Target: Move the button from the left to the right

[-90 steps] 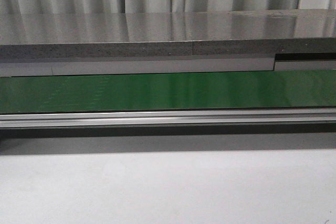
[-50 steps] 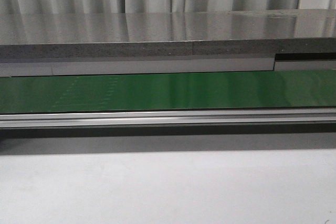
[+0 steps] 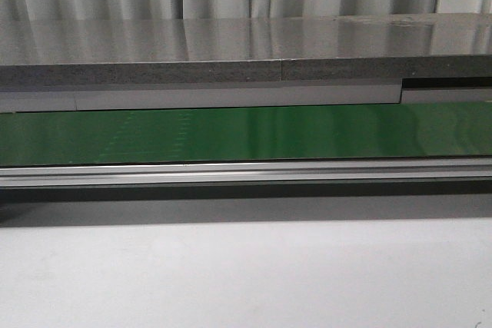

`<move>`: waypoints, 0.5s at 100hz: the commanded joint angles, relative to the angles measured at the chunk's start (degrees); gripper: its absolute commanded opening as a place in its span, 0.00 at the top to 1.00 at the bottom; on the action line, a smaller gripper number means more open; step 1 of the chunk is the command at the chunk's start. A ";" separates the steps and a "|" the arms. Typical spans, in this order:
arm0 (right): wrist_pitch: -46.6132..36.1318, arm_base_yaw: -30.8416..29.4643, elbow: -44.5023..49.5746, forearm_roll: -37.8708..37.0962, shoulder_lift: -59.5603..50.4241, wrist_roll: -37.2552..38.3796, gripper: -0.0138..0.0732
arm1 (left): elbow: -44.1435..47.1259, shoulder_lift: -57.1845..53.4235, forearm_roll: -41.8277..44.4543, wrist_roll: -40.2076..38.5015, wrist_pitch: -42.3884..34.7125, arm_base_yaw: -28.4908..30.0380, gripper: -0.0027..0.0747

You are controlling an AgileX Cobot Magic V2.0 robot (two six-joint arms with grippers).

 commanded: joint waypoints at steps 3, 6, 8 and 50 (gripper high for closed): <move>-4.18 0.16 -0.84 -0.34 -1.04 -0.01 0.92 | -8.84 7.38 -0.09 -0.45 2.19 -0.32 0.99; -4.18 0.16 -0.84 -0.34 -1.04 -0.01 0.92 | -10.89 9.34 -0.09 -0.45 4.55 -0.32 0.99; -4.18 0.16 -0.84 -0.34 -1.04 -0.01 0.92 | -12.46 10.88 -0.09 -0.45 5.95 -0.32 0.99; -4.18 0.16 -0.84 -0.34 -1.04 -0.01 0.92 | -36.52 39.27 -0.09 -0.45 23.50 -0.32 0.99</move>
